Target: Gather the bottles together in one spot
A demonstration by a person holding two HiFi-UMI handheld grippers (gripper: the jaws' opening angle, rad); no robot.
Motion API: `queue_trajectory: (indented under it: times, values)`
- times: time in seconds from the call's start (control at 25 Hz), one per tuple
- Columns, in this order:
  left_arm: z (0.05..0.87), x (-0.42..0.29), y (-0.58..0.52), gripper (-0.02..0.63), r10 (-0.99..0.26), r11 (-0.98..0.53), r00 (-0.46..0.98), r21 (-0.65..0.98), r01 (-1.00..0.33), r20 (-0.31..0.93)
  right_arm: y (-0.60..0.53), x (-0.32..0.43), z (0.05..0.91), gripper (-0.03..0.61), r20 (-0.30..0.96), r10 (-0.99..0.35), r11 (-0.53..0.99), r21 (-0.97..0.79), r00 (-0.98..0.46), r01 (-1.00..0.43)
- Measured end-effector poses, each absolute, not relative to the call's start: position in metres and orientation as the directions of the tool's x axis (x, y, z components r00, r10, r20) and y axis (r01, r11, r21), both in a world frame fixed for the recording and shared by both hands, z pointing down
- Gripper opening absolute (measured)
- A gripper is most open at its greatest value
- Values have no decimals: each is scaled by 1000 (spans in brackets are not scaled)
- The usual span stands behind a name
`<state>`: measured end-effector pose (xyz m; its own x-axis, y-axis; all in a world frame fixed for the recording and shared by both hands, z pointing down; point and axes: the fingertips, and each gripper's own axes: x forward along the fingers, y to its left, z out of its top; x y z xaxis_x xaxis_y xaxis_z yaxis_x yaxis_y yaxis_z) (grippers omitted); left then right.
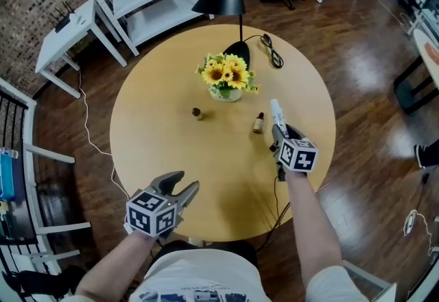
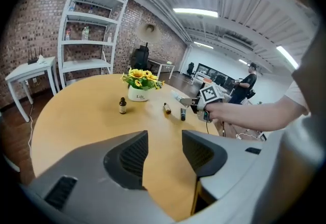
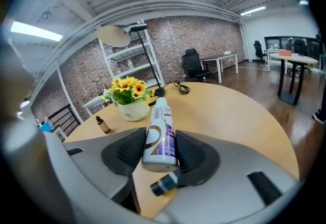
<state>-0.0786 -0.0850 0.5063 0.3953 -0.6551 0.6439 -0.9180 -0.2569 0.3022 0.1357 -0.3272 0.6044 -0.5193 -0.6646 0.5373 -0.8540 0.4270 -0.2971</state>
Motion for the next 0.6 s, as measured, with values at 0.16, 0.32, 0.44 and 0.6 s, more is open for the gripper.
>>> queue_trajectory:
  times: [0.16, 0.32, 0.44, 0.6]
  values:
    - [505, -59, -112, 195, -649, -286, 463, 370, -884, 604, -275, 122, 573, 194, 473, -635, 502, -347, -610, -792]
    - [499, -40, -137, 195, -634, -306, 546, 471, -828, 548, -213, 103, 543, 195, 425, -597, 581, -356, -681, -732]
    - [489, -21, -152, 195, -609, -310, 632, 590, -746, 479, -175, 87, 521, 195, 385, -586, 622, -350, -713, -700]
    - [470, -9, -164, 193, -581, -262, 736, 777, -573, 347, -132, 60, 495, 195, 332, -595, 673, -292, -732, -680]
